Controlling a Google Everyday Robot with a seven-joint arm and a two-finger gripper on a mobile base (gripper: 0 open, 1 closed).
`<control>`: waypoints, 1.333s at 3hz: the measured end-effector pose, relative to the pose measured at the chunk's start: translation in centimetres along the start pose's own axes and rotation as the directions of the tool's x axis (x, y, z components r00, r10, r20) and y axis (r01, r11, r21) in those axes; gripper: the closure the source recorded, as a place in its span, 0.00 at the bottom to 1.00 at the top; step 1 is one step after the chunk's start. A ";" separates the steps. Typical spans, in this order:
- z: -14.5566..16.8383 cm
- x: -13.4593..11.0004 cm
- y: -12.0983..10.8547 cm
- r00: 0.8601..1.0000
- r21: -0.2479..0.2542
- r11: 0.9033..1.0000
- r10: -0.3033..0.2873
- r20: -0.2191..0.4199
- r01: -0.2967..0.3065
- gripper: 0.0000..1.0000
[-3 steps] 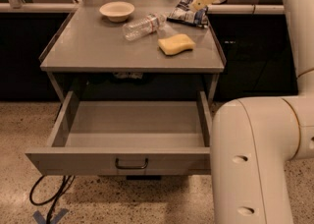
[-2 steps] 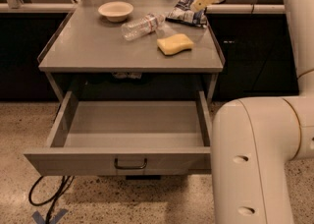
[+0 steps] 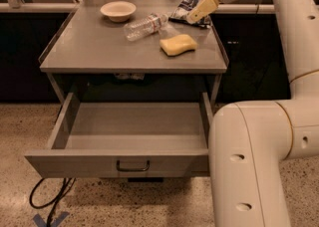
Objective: Place blue chip bag into top drawer
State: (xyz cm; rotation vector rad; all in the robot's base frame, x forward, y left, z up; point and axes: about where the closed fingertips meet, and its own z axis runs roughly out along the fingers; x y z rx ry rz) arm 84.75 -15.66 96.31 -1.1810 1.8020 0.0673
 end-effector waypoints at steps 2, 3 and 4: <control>0.9 -0.1 -0.4 0.998 0.008 1.000 0.023 0.051 -0.024 0.00; 2.0 0.1 -2.1 0.999 0.083 0.996 0.030 0.040 -0.034 0.00; 3.1 -0.2 -4.5 0.997 0.184 0.981 0.058 0.055 -0.067 0.00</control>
Offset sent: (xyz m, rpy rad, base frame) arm 0.0058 0.0019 -0.0021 0.0368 -0.0144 0.0018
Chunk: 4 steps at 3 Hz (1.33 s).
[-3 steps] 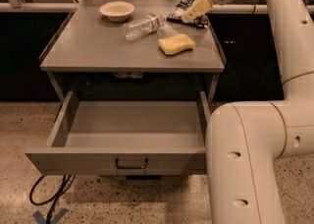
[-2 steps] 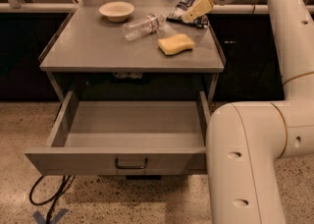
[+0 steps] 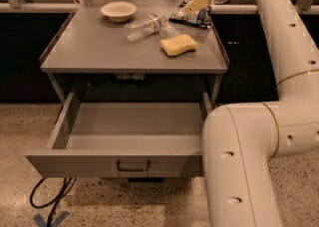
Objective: Place blue chip bag into top drawer
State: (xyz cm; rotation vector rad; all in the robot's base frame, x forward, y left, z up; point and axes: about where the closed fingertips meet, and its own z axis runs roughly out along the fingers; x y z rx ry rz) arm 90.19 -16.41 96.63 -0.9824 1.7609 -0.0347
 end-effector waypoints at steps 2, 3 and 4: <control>1.6 0.1 -2.5 0.999 0.120 0.992 0.043 0.009 -0.044 0.00; 3.5 1.7 -2.3 0.998 0.132 0.989 0.066 -0.001 -0.065 0.00; 4.8 3.1 -3.1 0.994 0.178 0.978 0.105 0.010 -0.105 0.00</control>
Offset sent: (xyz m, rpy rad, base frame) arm 0.0209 -0.0103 0.0029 0.0147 -0.0463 -0.0885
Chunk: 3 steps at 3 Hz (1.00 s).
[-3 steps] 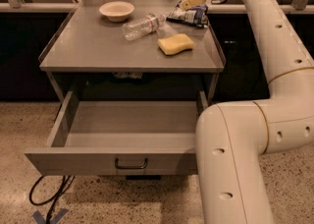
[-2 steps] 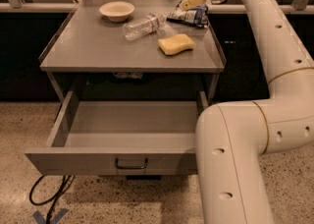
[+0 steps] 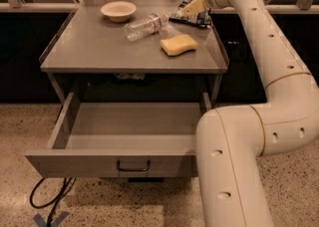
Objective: Place blue chip bag into top drawer
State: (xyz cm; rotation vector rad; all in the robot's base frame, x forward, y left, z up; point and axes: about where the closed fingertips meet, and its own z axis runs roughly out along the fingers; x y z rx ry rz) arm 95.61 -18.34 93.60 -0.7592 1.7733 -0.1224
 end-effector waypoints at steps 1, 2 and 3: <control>0.7 0.7 -1.2 0.999 0.056 0.997 0.048 0.004 -0.048 0.00; 0.6 0.6 -1.4 0.997 0.074 0.994 0.083 -0.013 -0.081 0.00; 0.6 0.6 -1.4 0.996 0.074 0.994 0.083 -0.014 -0.082 0.00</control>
Offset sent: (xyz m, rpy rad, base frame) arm 0.0988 -0.0482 0.0460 0.0793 0.0175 -0.1396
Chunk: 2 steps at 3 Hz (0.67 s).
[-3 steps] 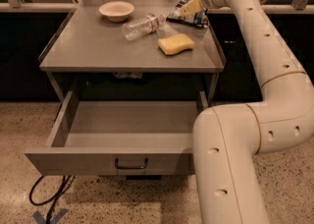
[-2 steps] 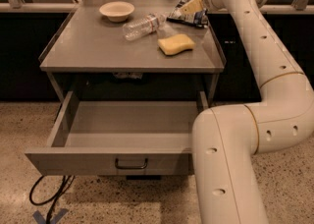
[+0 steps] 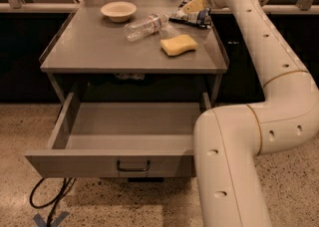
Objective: Place blue chip bag into top drawer
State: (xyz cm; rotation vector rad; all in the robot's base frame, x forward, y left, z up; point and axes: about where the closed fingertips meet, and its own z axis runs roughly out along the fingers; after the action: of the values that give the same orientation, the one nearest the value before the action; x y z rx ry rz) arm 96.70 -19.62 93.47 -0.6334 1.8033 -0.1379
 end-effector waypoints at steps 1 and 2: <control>0.8 1.6 0.8 0.998 -0.003 1.000 -0.001 -0.062 0.001 0.00; 2.9 3.8 3.0 0.990 -0.006 1.000 0.029 -0.139 -0.030 0.00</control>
Offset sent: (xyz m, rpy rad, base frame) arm 0.0683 -0.0072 -0.0265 -0.0593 0.1661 -0.0503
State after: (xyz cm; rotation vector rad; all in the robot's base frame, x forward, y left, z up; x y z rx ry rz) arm 97.55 -18.28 88.10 -0.6154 1.9472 -0.1577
